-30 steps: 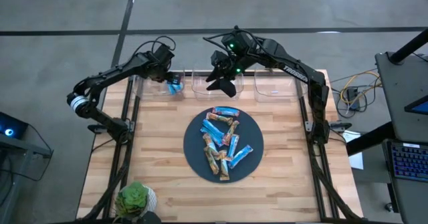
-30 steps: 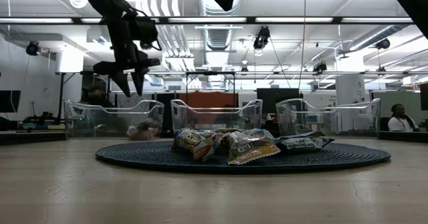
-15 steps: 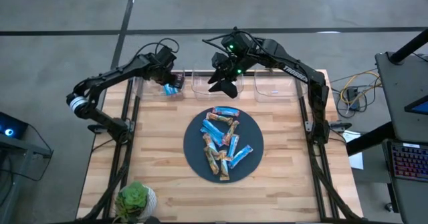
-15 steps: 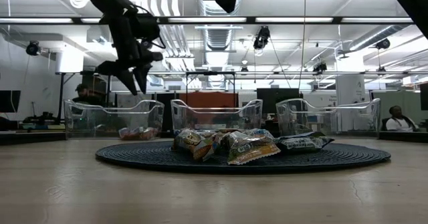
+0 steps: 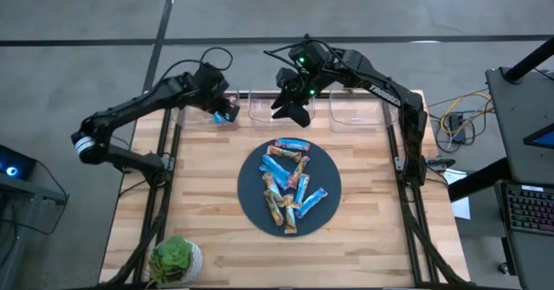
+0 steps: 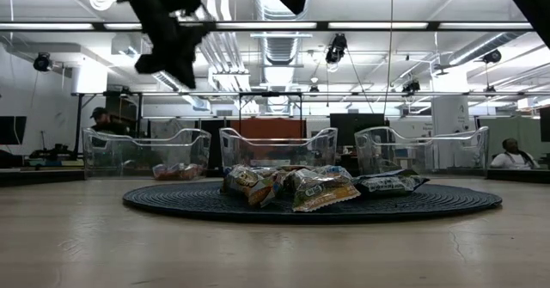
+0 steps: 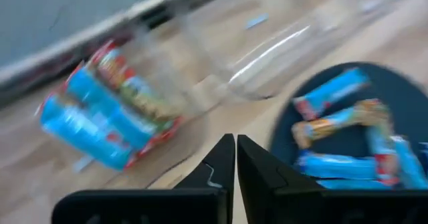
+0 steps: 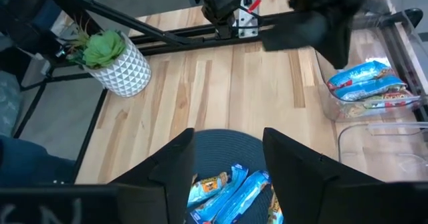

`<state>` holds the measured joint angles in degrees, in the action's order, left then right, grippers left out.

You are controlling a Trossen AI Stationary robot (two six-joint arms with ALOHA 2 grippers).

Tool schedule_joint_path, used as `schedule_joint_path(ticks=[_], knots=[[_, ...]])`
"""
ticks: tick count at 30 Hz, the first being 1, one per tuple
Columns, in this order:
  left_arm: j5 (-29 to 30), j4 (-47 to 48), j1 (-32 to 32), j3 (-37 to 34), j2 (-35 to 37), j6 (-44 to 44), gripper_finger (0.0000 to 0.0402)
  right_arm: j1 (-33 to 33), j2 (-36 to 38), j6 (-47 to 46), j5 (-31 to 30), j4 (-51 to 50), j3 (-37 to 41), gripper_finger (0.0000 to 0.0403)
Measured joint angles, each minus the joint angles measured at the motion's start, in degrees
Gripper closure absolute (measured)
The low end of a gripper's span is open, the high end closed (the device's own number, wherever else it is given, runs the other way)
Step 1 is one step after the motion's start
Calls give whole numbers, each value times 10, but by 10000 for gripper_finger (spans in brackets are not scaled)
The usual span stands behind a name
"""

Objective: Pick and place Granola Bars by type
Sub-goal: Put the yellow granola bar into the right transparent bin

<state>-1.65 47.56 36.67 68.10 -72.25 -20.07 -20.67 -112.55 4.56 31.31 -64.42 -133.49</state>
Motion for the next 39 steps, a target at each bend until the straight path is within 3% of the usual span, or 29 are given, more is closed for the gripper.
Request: schedule_joint_path(ticks=[8,14,23,28,34,39], knots=[[-2,-61,-85,14,71,29,401,4,8,3,0,-6,0,266],[-2,-112,-121,13,112,38,401,10,28,30,-1,-37,0,313],[-10,-143,-154,12,124,69,401,25,50,50,-3,-75,6,385],[-14,-159,-169,12,123,82,401,43,67,60,-8,-79,20,394],[-16,-171,-178,12,125,87,401,63,114,43,-48,-50,90,394],[-21,-171,-181,12,125,89,401,83,180,11,-51,20,205,394]])
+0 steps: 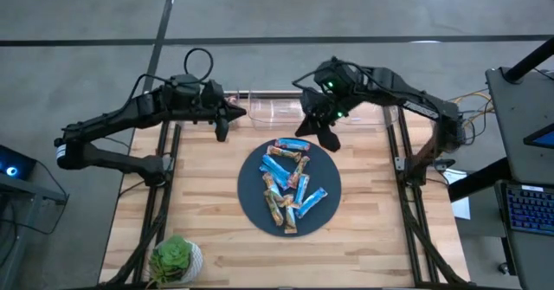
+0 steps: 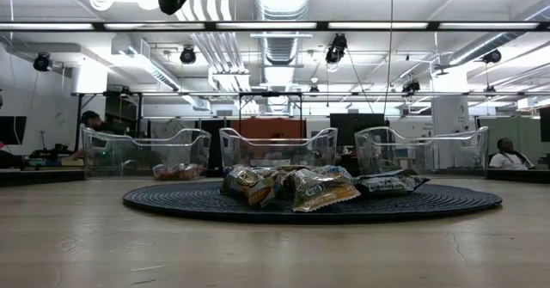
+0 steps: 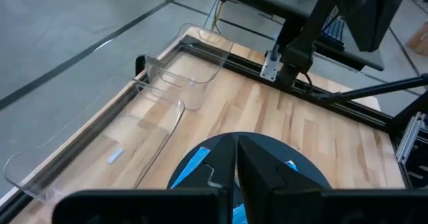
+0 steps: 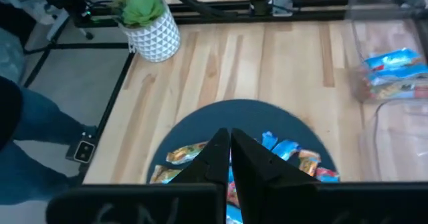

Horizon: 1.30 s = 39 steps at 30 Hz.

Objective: Pick and place Granola Bars by type
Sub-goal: Put the yellow granola bar into the right transparent bin

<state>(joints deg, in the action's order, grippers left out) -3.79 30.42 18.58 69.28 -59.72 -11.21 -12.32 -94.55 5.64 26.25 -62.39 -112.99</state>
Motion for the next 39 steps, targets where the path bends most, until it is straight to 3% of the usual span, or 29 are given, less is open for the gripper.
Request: schedule_joint_path(ticks=[10,18,23,39], knots=[[-2,0,0,-1,0,17,401,68,138,-15,-25,156,222,394],[-31,-5,-16,-1,0,39,401,103,195,-14,-59,180,323,394],[-37,-5,-49,-1,0,42,401,110,202,-70,-60,180,353,394],[-37,-7,-116,-2,-2,39,401,110,202,-57,-60,181,360,394]])
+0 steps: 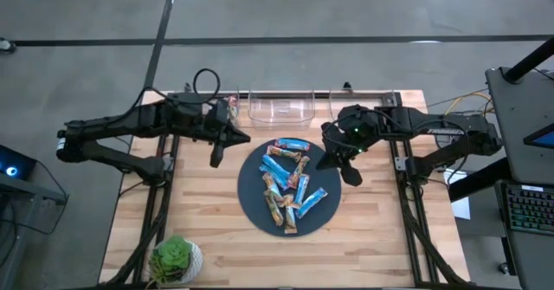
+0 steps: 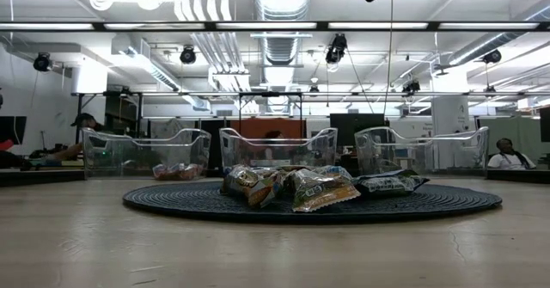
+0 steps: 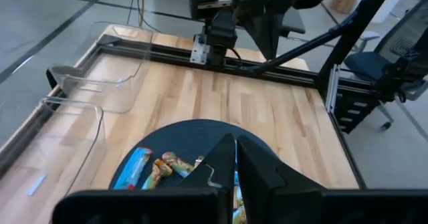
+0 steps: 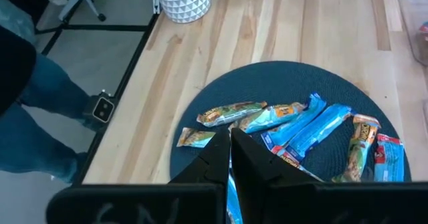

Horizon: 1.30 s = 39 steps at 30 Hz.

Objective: Pick and place Granola Bars by type
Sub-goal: Put the yellow granola bar into the right transparent bin

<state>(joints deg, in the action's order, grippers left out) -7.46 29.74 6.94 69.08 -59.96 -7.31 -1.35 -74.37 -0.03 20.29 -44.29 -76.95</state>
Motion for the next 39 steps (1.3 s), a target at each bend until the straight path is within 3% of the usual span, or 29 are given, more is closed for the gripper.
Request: schedule_joint_path(ticks=[10,20,26,39], knots=[[-13,-12,-3,0,-28,-43,385,0,0,-22,0,1,0,394],[-51,-27,-62,5,-71,-43,256,0,0,-29,-4,0,0,394],[-51,-28,-109,32,-103,20,198,0,0,-30,-10,-1,0,394],[-49,-27,-138,45,-150,122,189,0,0,-28,-10,-4,0,394]])
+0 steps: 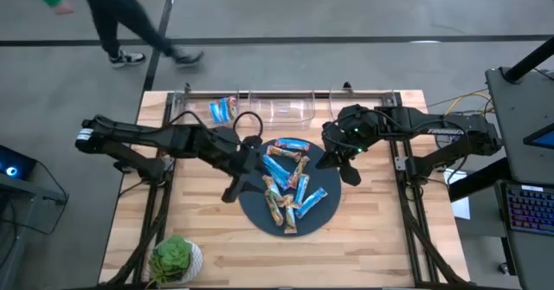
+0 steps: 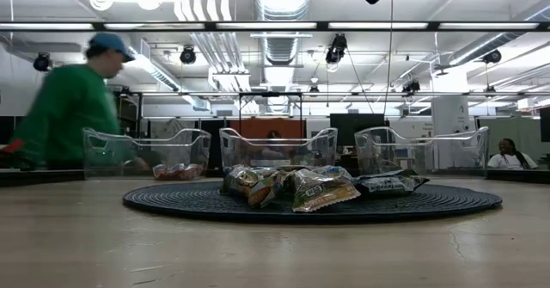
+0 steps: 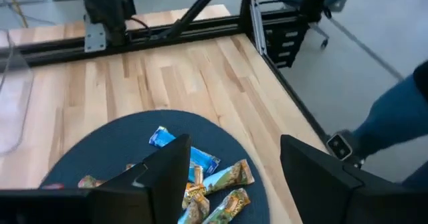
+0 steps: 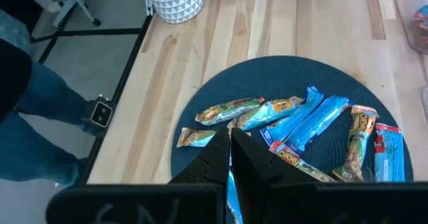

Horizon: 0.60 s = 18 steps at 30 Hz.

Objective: Pick and place Granola Bars by type
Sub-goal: Put the yellow granola bar into the right transparent bin

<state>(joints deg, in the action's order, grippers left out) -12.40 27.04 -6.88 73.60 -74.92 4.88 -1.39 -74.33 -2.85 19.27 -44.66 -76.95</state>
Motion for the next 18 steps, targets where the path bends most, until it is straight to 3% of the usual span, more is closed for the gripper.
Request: schedule_joint_path(ticks=[10,18], knots=[[0,27,-2,0,-52,42,189,0,17,5,-4,-74,-5,394],[23,22,-3,0,-82,63,189,0,98,0,-67,-94,-5,394]])
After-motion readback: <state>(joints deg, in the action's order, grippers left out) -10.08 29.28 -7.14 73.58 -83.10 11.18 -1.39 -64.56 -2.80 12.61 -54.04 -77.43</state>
